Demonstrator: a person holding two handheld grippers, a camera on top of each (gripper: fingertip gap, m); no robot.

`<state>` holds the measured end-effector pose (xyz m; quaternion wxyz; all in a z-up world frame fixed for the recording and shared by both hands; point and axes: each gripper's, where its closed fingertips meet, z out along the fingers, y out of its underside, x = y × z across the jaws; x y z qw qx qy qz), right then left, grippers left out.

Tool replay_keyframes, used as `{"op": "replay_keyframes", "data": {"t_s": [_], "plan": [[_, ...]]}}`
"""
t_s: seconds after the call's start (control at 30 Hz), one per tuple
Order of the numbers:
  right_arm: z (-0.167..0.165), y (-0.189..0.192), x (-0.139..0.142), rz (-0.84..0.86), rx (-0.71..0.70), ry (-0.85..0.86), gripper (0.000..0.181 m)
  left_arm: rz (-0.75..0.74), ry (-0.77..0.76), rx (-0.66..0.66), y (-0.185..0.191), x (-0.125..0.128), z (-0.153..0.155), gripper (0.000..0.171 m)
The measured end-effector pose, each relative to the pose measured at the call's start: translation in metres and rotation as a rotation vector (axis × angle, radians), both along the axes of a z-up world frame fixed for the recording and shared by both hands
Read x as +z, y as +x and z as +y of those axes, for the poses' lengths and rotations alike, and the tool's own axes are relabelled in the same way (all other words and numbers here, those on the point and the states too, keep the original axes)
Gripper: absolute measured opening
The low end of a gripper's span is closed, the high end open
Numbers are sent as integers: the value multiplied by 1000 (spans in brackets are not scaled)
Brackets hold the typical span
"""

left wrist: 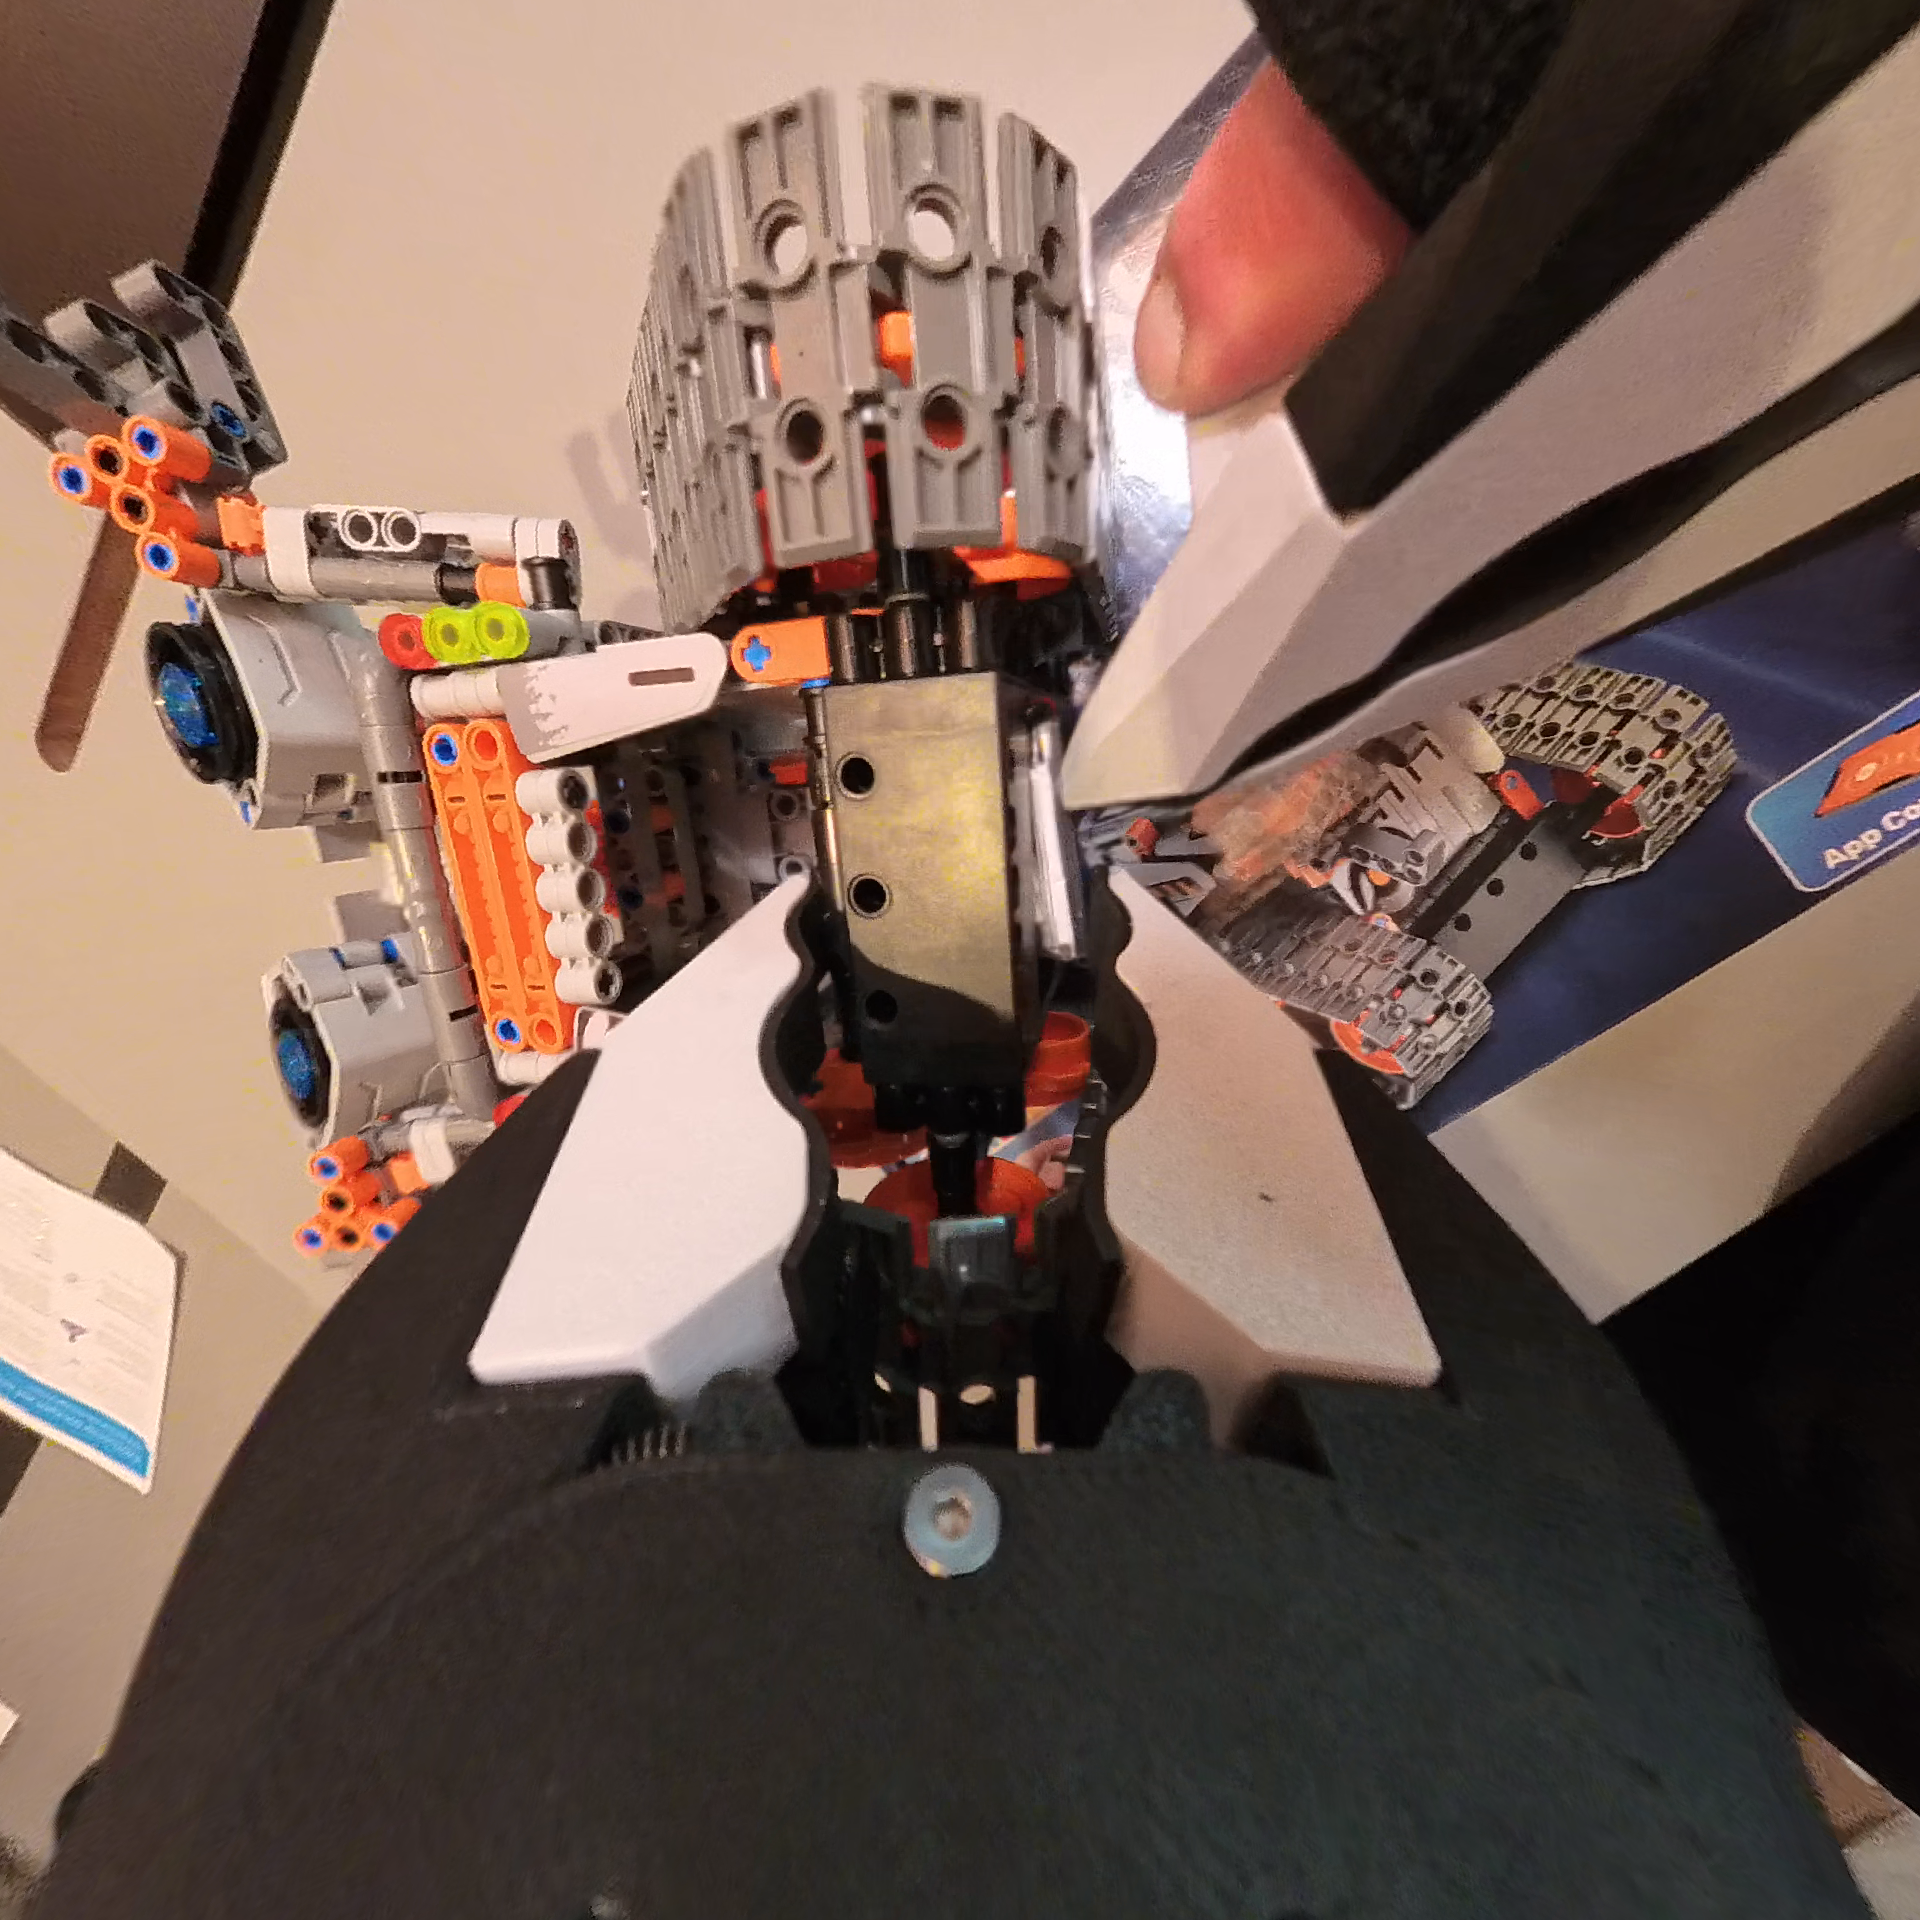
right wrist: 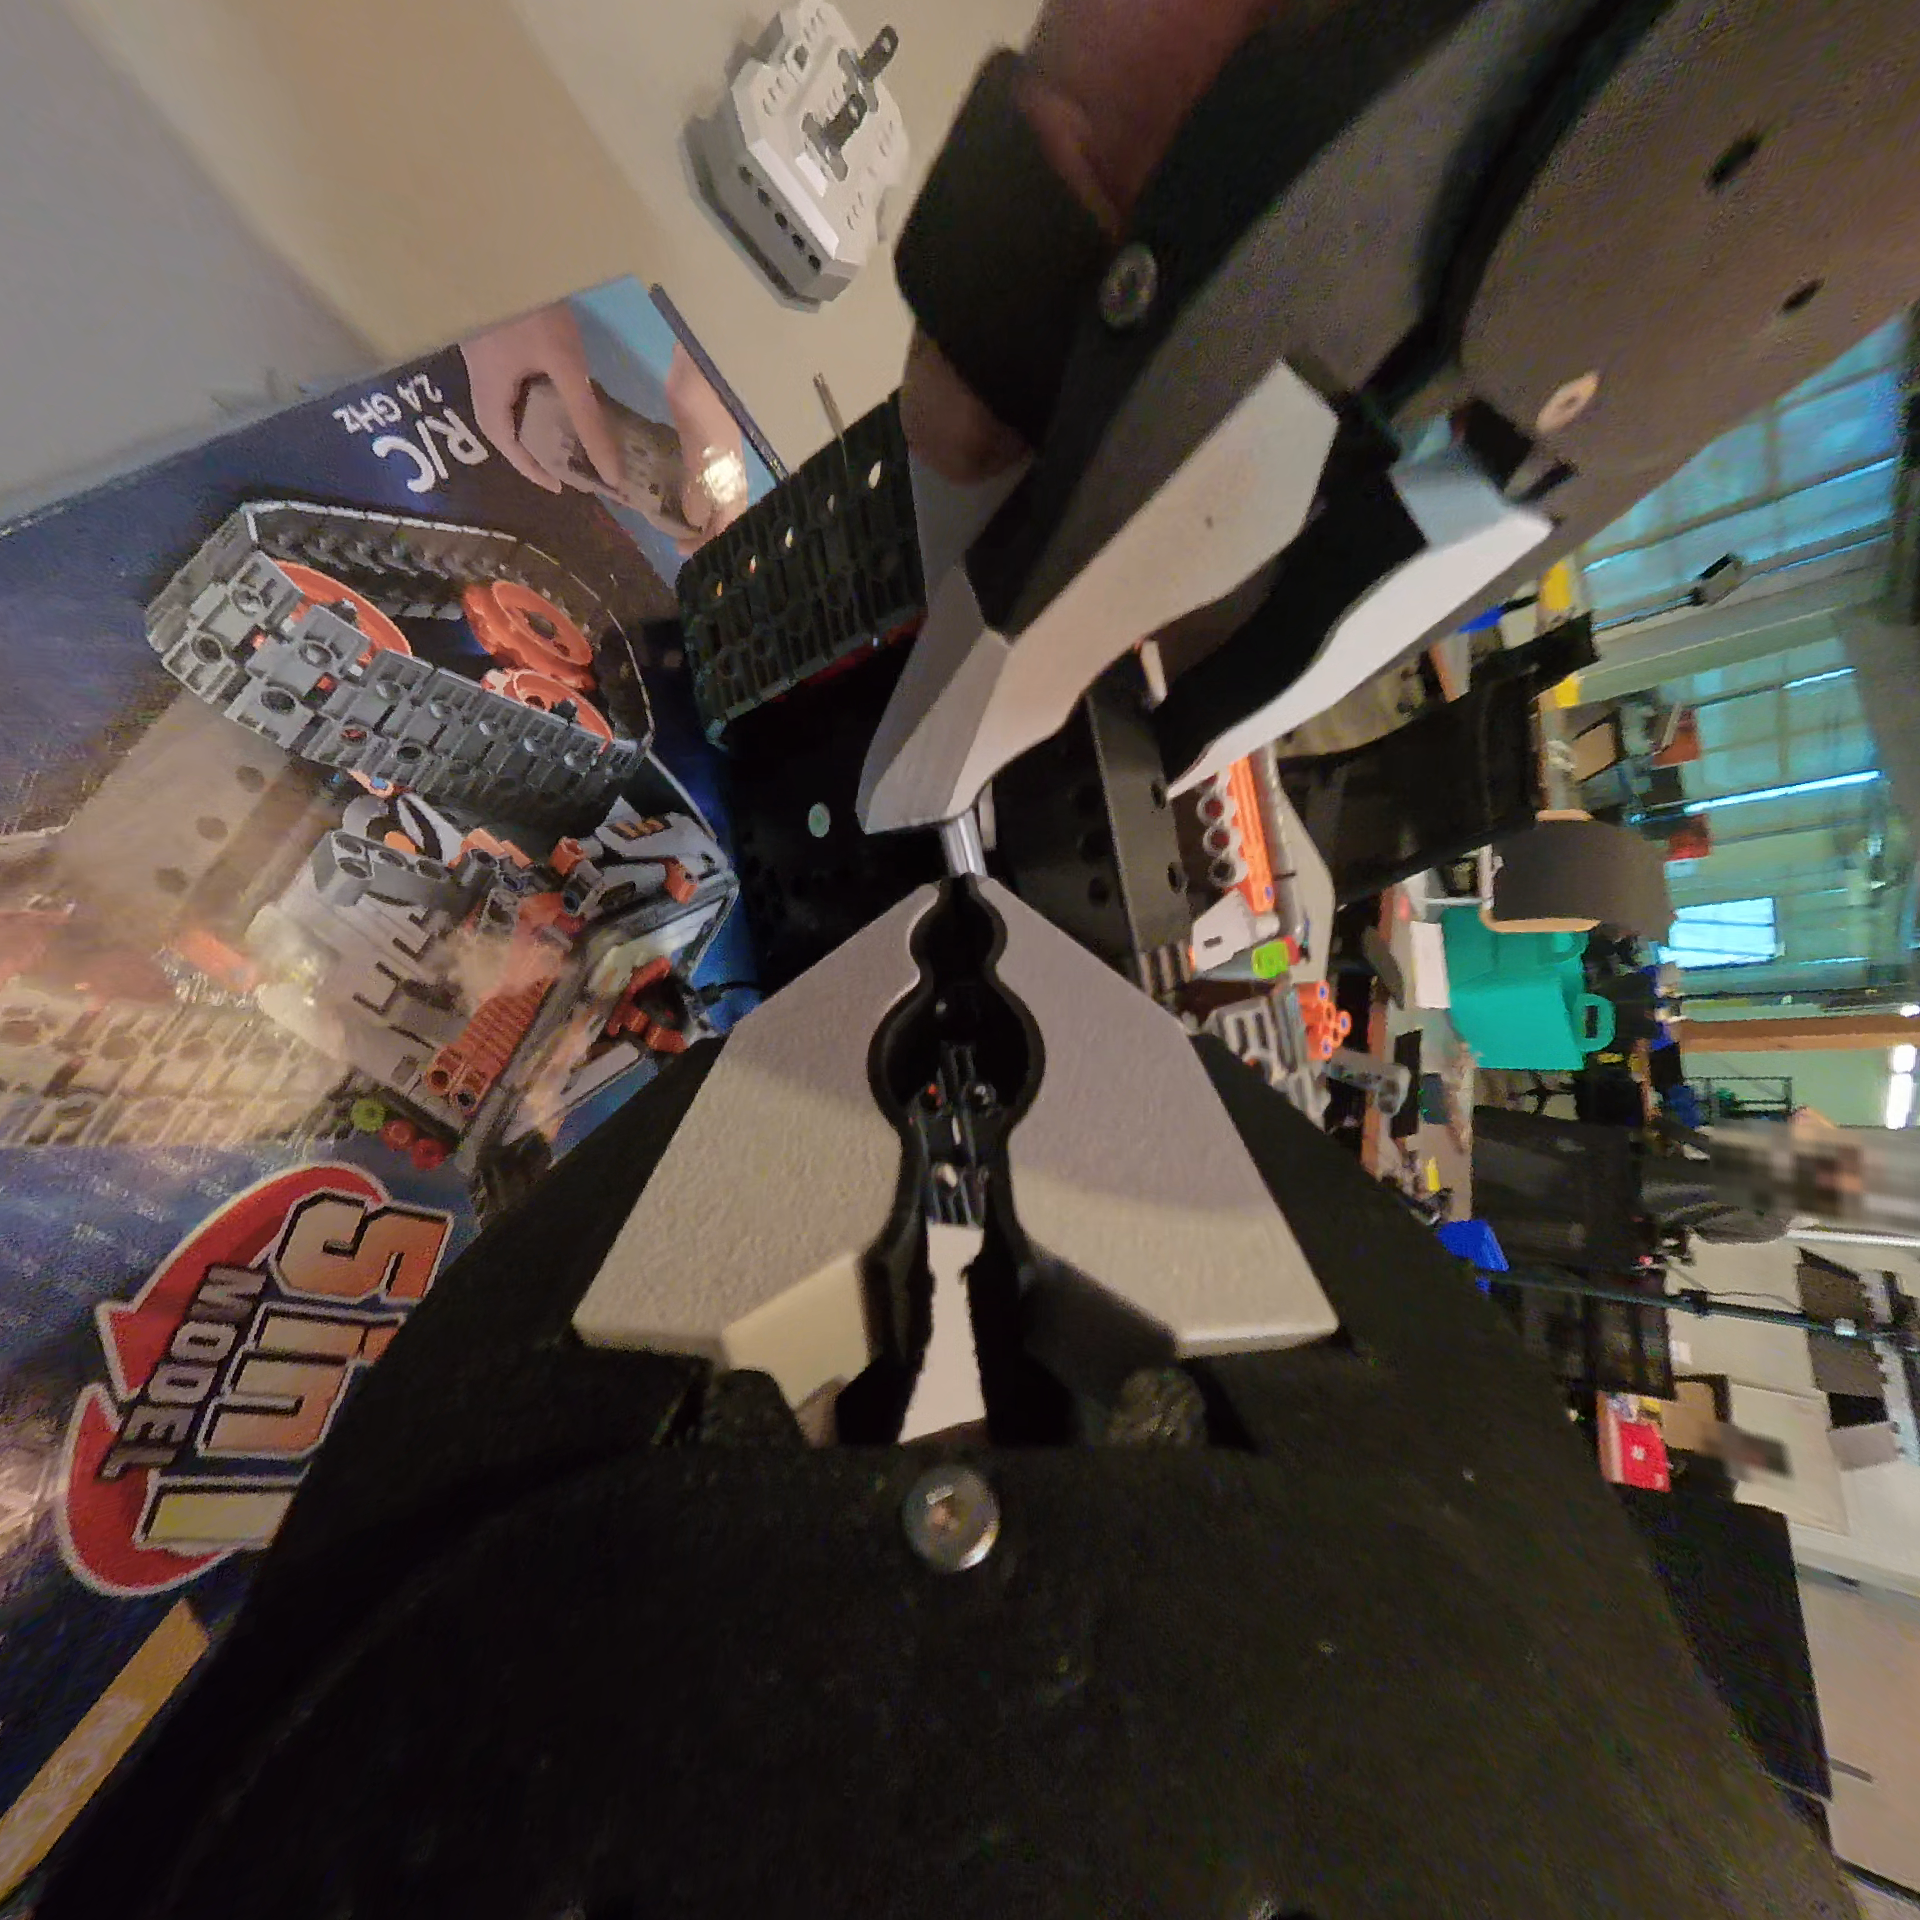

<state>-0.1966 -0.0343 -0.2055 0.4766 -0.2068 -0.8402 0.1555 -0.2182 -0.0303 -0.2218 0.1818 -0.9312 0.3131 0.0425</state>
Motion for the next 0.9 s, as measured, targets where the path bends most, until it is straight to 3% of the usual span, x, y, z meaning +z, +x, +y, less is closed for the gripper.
{"op": "replay_keyframes", "data": {"t_s": [0.2, 0.5, 0.77, 0.83, 0.9], "plan": [[0, 0, -1, -55, 9, -21, 0, -5, 40, 5, 0, 1, -1, 46], [-7, 4, 10, 14, 36, -42, 1, 11, 84, -8, 1, 1, 0, 43], [-10, 4, 13, 115, 33, 35, 37, -24, 62, -11, 0, 2, 1, 43], [-12, 2, 25, 160, 37, 15, 52, -23, 60, -10, 1, 2, 0, 42], [-11, 0, 41, 209, 32, -20, 54, -17, 64, -15, 1, 2, 0, 42]]}}
